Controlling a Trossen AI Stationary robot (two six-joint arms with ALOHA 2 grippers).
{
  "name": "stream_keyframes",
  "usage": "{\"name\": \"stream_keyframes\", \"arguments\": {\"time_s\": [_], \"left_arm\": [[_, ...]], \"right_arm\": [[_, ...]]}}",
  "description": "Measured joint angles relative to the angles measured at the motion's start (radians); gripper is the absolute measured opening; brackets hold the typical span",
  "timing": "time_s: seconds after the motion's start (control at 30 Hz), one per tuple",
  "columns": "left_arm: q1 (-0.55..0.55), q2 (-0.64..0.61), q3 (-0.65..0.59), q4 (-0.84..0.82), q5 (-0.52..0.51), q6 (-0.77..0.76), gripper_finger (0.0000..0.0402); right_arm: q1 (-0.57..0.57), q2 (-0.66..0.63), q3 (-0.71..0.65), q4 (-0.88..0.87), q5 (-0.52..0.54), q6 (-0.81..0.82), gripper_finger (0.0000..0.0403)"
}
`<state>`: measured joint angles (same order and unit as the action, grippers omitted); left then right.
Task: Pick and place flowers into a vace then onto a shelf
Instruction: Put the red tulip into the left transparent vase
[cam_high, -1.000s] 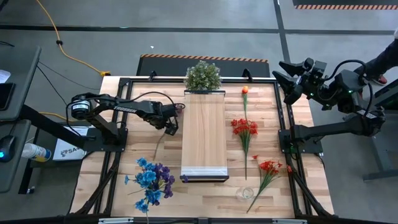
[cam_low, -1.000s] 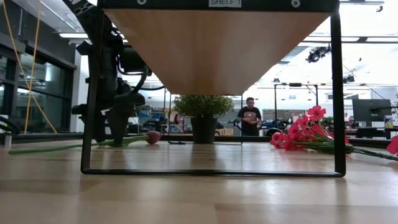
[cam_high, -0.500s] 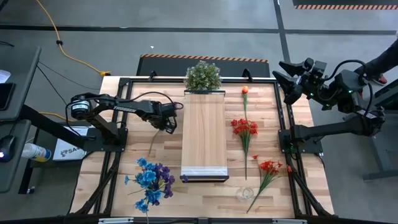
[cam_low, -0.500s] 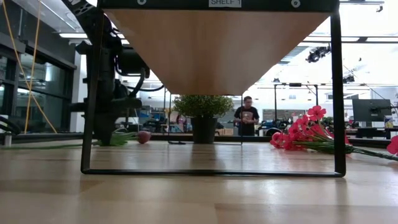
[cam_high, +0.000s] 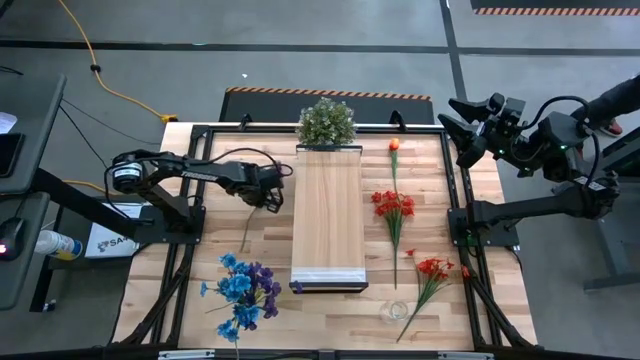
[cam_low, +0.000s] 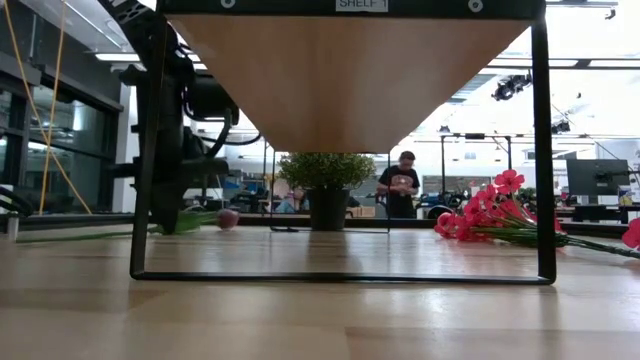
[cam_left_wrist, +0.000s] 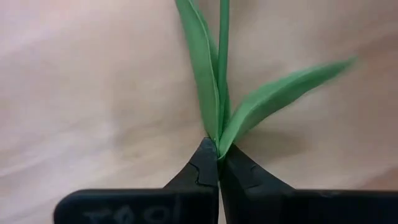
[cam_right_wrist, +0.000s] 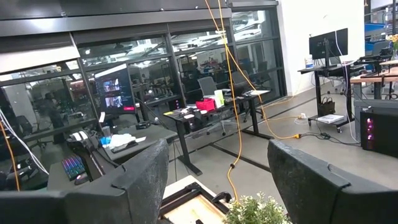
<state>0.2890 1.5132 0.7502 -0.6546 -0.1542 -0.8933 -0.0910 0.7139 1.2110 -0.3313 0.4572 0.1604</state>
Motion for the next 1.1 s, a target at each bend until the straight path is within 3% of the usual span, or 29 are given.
{"name": "stream_keyframes", "arguments": {"time_s": [0.33, 0.73, 1.1], "left_arm": [[0.000, -0.190, 0.002, -0.003, -0.068, -0.038, 0.0030], [-0.001, -0.537, 0.004, 0.030, -0.152, -0.054, 0.0030], [-0.001, -0.821, 0.069, 0.132, -0.169, 0.075, 0.0030]], "right_arm": [[0.000, 0.000, 0.000, 0.000, 0.000, -0.002, 0.0262], [0.000, 0.006, 0.000, 0.011, 0.000, -0.002, 0.0262], [0.000, 0.026, 0.000, 0.016, 0.000, -0.002, 0.0262]]}}
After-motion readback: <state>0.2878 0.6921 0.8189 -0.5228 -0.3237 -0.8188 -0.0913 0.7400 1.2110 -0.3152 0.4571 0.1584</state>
